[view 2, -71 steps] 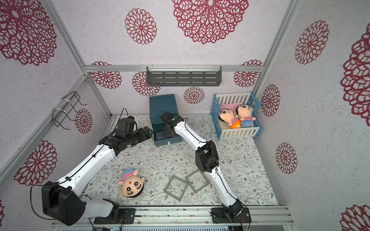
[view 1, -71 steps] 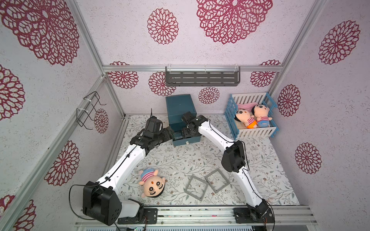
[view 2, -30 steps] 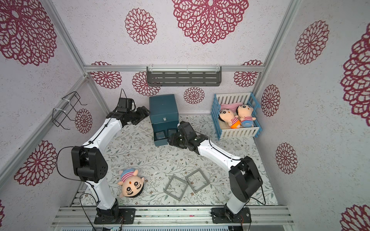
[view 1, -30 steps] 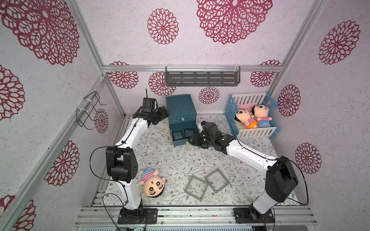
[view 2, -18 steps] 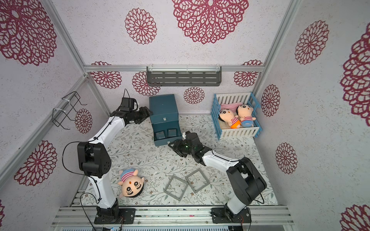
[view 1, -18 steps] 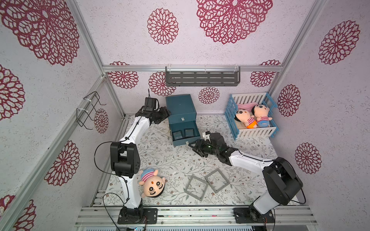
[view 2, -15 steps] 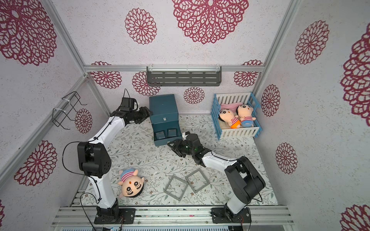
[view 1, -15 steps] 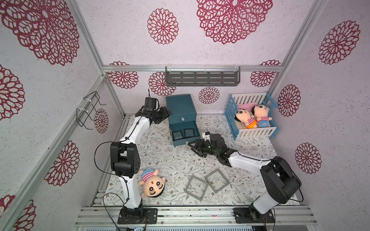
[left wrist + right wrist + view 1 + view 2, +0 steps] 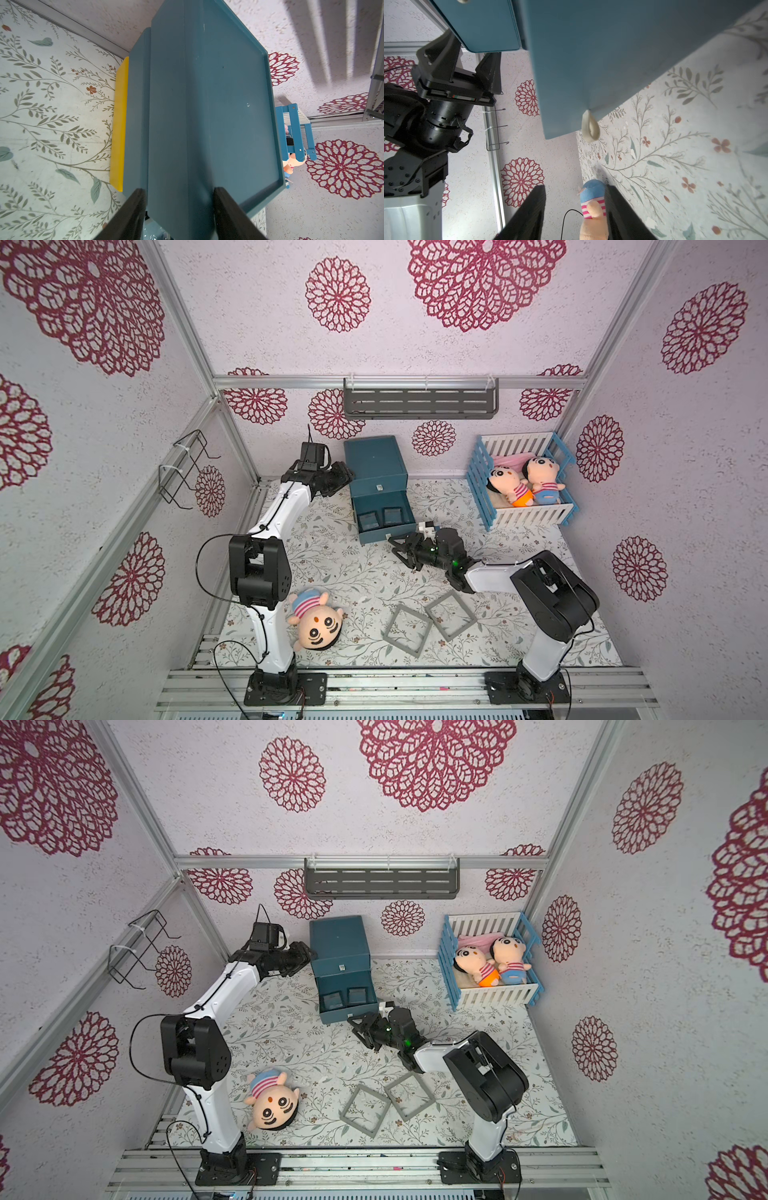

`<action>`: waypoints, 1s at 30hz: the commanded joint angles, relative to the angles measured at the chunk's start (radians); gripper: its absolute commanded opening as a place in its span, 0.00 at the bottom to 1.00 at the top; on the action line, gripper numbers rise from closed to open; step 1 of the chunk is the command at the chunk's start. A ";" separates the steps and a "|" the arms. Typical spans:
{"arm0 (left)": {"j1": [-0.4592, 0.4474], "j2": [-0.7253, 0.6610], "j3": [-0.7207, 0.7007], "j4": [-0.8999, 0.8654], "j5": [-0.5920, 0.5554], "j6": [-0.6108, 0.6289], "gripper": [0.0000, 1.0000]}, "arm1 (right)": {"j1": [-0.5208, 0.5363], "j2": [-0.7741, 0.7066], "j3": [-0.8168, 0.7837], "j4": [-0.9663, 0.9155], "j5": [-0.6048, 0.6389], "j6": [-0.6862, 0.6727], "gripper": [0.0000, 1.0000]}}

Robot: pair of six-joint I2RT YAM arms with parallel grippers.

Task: Place the brooch boxes into the drawer by color
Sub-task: Close the drawer in the storage box.

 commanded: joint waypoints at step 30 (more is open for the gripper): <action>0.003 0.018 -0.001 -0.045 0.004 -0.004 0.55 | -0.008 0.193 0.104 0.231 0.104 0.153 0.18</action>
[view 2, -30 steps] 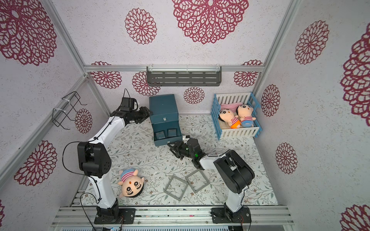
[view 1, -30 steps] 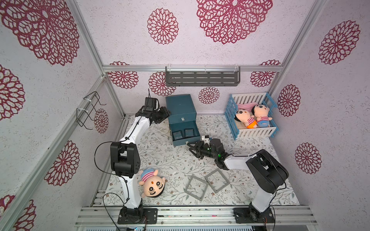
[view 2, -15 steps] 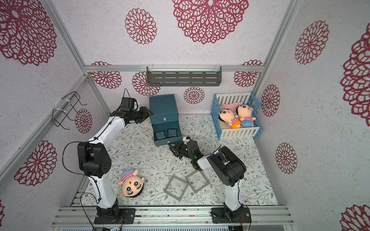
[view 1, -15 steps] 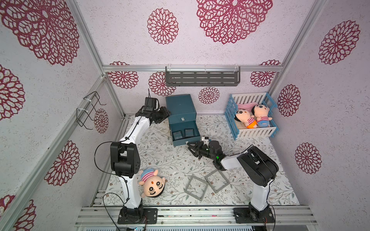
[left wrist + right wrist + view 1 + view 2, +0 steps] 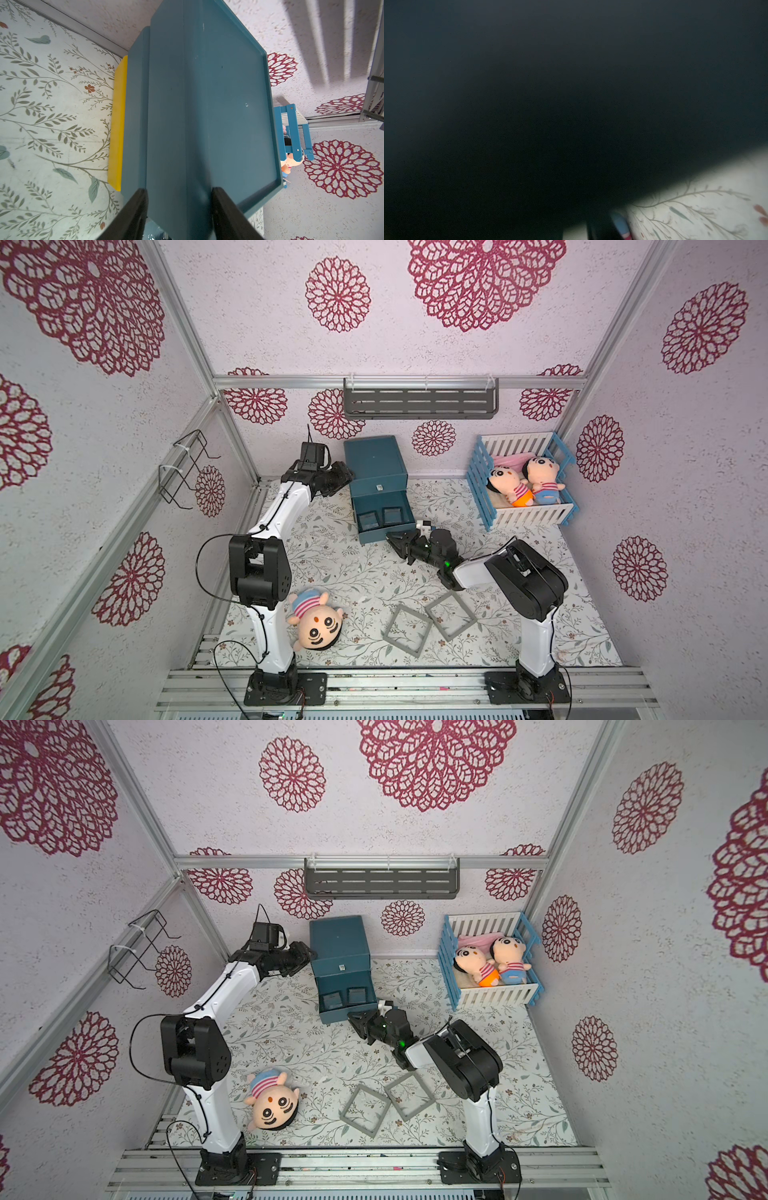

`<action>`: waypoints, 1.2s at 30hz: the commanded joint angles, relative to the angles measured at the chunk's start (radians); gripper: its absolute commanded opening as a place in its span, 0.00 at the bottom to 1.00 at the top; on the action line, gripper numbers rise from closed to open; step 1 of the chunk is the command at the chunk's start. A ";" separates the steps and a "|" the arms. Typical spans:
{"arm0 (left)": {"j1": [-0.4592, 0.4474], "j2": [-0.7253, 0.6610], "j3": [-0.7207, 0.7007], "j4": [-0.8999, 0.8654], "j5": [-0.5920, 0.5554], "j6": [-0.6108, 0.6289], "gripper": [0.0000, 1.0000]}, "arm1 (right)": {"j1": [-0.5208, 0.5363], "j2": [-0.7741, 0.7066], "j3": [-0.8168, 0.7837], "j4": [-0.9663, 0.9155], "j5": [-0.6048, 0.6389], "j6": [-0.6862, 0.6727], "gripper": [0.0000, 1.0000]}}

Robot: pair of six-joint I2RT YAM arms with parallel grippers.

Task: Place the brooch boxes into the drawer by color
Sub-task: Close the drawer in the storage box.

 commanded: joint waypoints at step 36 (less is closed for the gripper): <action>0.003 0.025 -0.015 -0.026 0.012 -0.017 0.54 | -0.043 0.182 0.437 -0.352 0.046 -0.045 0.00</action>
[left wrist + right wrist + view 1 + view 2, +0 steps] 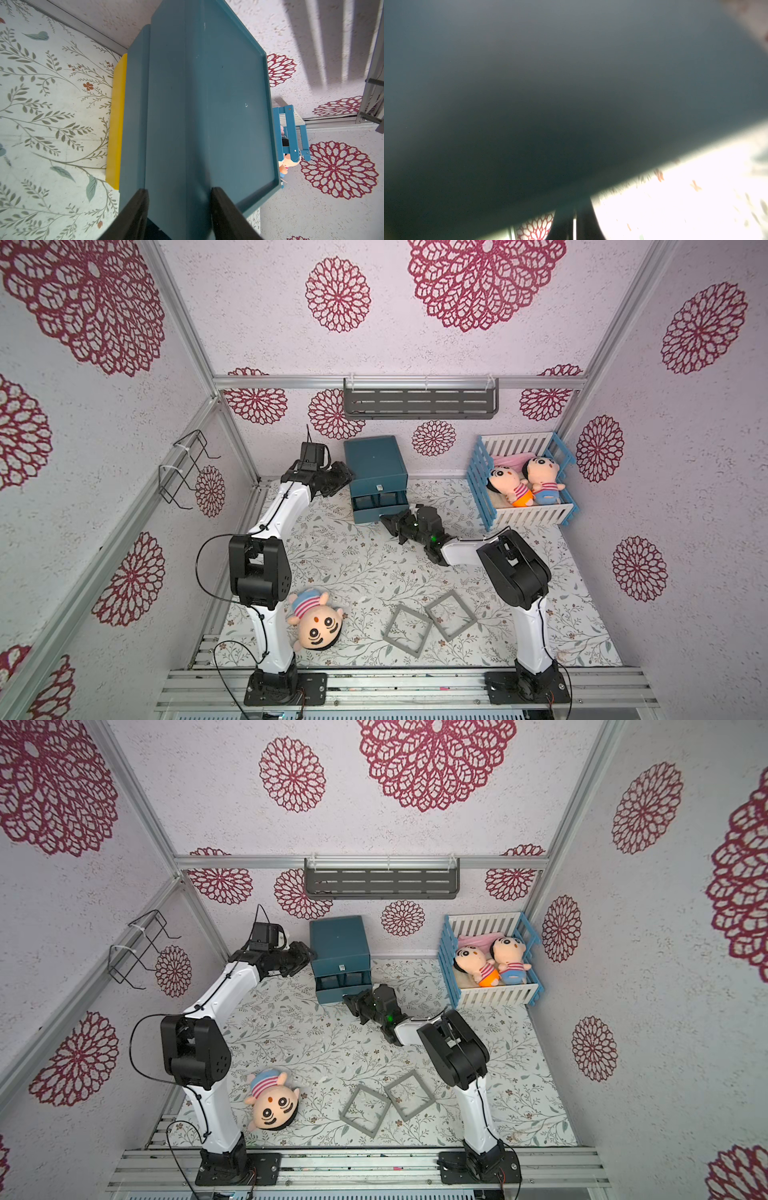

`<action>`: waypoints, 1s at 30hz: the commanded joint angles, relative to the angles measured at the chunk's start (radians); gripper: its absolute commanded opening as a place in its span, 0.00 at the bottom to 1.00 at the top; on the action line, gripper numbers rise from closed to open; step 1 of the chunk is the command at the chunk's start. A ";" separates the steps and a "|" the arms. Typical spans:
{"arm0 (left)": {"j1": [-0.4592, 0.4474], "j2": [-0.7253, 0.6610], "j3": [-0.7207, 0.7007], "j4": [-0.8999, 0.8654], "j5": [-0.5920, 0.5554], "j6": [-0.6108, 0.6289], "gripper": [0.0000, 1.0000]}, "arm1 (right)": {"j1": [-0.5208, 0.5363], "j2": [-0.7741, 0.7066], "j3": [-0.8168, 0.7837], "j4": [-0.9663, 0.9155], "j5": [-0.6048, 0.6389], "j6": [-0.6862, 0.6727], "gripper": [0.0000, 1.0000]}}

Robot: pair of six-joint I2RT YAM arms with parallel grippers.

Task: Place the brooch boxes into the drawer by color
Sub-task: Close the drawer in the storage box.

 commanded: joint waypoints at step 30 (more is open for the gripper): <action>-0.001 0.020 -0.041 -0.010 0.009 -0.012 0.54 | -0.029 0.160 0.278 -0.136 0.015 0.002 0.14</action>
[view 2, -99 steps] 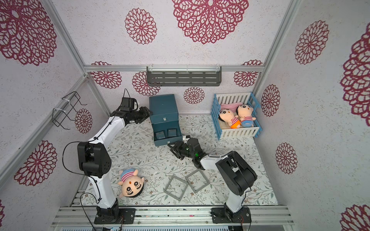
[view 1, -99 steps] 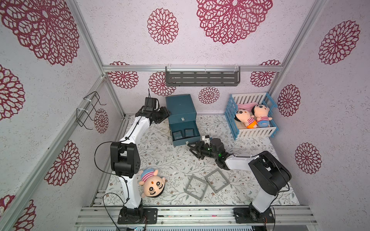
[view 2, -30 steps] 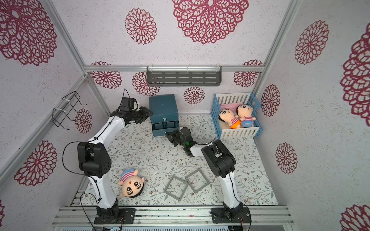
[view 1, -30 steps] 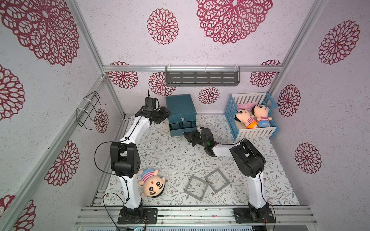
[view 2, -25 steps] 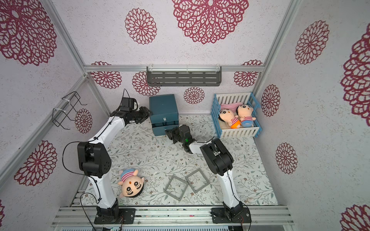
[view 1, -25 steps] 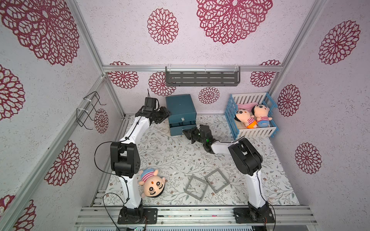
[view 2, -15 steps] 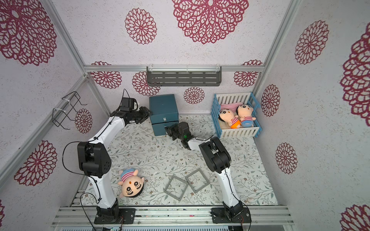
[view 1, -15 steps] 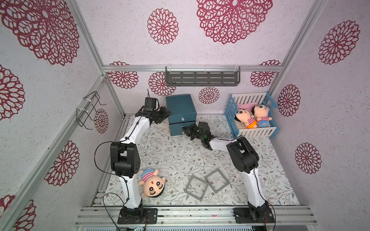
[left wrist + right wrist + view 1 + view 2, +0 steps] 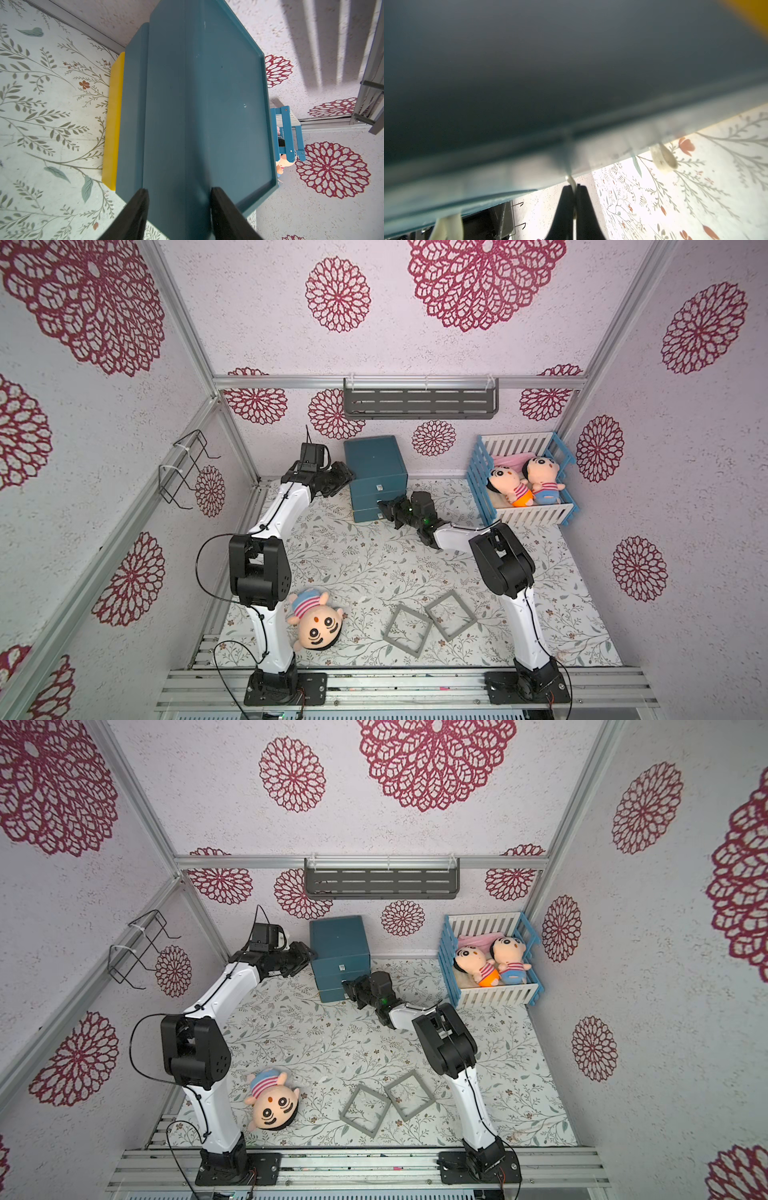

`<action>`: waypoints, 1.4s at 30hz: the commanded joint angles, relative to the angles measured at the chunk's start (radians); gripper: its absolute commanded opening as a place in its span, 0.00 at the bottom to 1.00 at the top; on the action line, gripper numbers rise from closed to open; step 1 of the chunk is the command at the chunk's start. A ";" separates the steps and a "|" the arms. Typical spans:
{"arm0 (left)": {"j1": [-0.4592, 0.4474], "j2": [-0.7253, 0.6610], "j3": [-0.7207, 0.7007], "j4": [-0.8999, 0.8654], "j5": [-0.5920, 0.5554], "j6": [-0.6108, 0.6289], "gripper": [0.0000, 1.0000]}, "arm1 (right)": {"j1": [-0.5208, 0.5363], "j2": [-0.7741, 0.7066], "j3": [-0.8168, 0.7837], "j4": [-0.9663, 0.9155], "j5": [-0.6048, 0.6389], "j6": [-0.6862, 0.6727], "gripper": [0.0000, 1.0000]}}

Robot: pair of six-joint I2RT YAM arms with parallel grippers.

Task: Place the brooch boxes into the drawer by color
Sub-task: Close the drawer in the storage box, then open the drawer in the storage box.

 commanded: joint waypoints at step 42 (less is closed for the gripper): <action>0.001 0.030 0.002 -0.060 -0.006 0.009 0.53 | 0.007 0.092 -0.110 0.211 0.031 -0.018 0.45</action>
